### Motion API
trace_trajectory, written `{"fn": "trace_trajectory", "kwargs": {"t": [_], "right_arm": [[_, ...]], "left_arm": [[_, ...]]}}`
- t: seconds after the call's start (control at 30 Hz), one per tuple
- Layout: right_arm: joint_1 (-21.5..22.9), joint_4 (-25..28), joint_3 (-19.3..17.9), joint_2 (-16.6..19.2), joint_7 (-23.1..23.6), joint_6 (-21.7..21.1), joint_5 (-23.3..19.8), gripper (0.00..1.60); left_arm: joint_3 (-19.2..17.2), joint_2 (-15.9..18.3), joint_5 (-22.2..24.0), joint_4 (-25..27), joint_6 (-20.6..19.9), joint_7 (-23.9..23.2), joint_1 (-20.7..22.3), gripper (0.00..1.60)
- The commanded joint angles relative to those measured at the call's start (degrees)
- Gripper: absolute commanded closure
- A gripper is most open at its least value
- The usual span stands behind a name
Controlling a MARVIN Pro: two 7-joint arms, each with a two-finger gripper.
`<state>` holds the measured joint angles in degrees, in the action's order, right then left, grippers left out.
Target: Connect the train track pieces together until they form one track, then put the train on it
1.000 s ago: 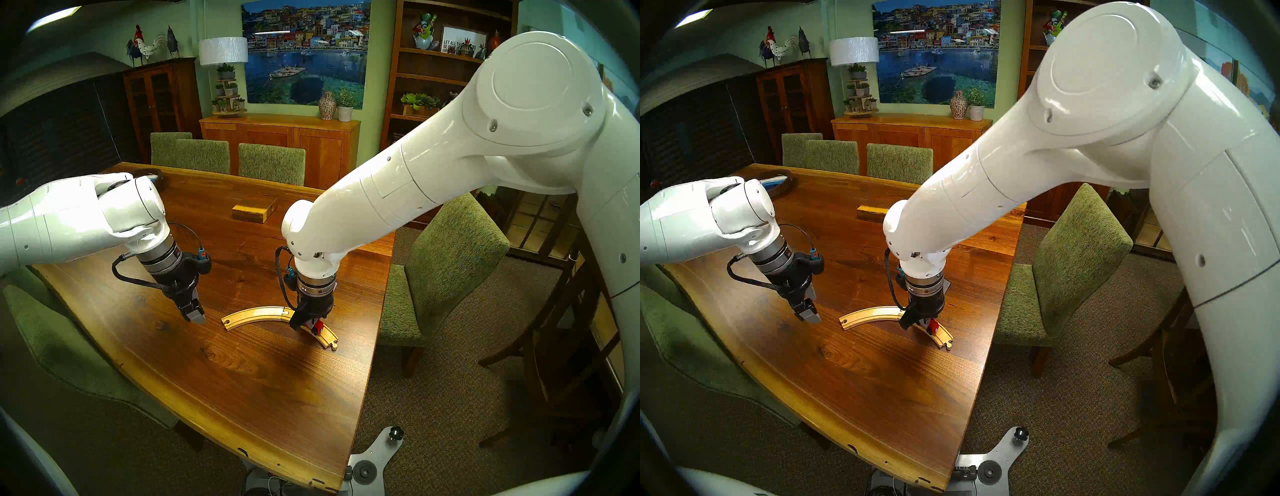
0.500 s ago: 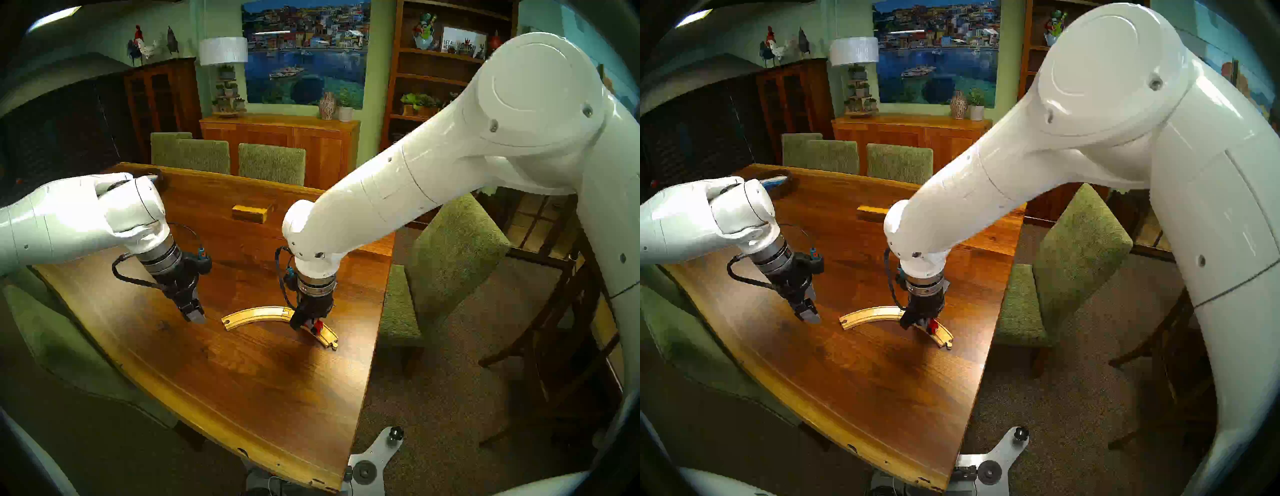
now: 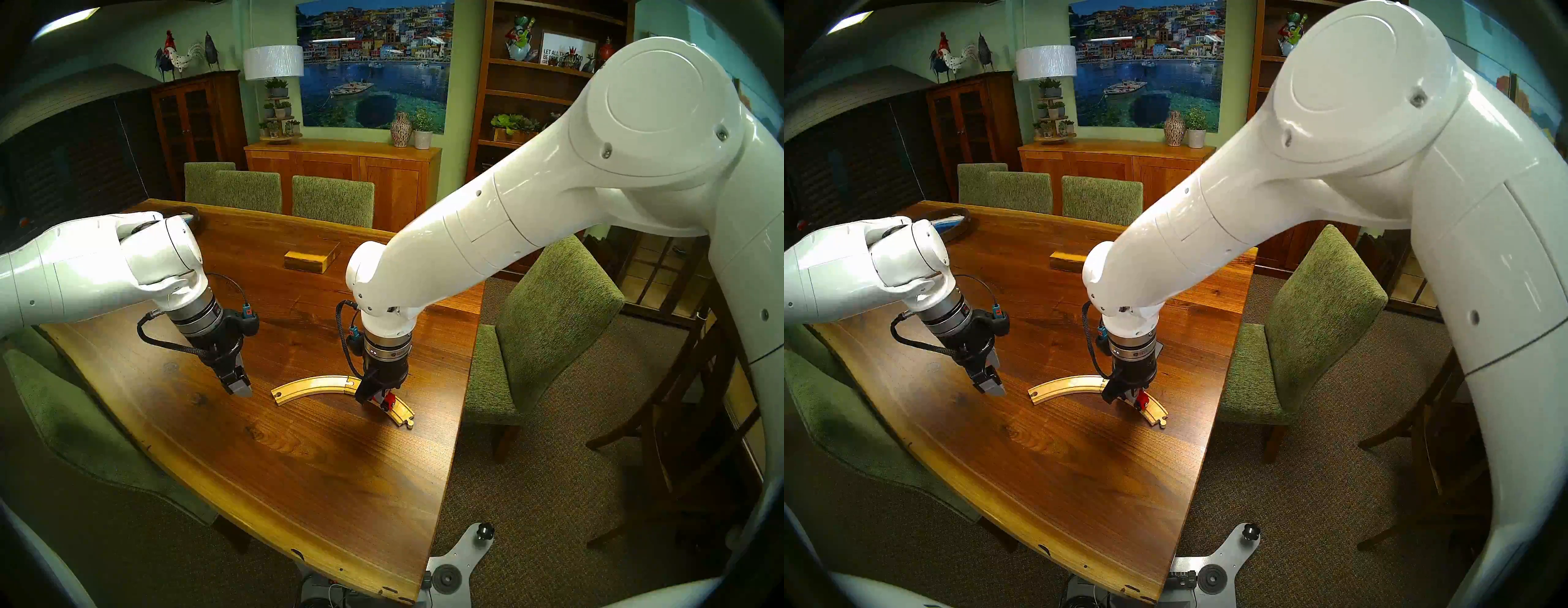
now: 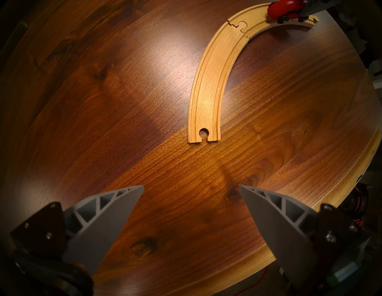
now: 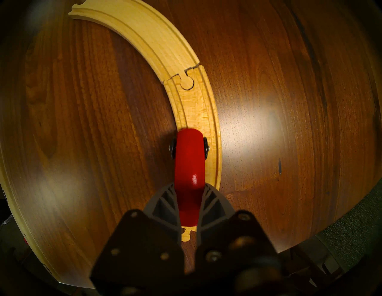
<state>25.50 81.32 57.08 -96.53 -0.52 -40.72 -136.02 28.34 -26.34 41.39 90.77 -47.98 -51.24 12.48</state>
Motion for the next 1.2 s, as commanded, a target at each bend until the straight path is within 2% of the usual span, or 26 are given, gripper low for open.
{"fn": "trace_trajectory", "kwargs": {"t": [0.0, 1.17], "right_arm": [[2.36, -0.82, -0.35, 0.62, -0.17, -0.11, 0.28, 1.60], [-0.36, -2.79, 0.39, 0.49, 1.78, 0.69, 2.95, 1.60]], "left_arm": [[-1.35, 0.07, 0.07, 0.12, -0.02, 0.10, 1.72, 0.00], [-1.37, 0.09, 0.07, 0.14, -0.05, 0.11, 1.73, 0.00]]}}
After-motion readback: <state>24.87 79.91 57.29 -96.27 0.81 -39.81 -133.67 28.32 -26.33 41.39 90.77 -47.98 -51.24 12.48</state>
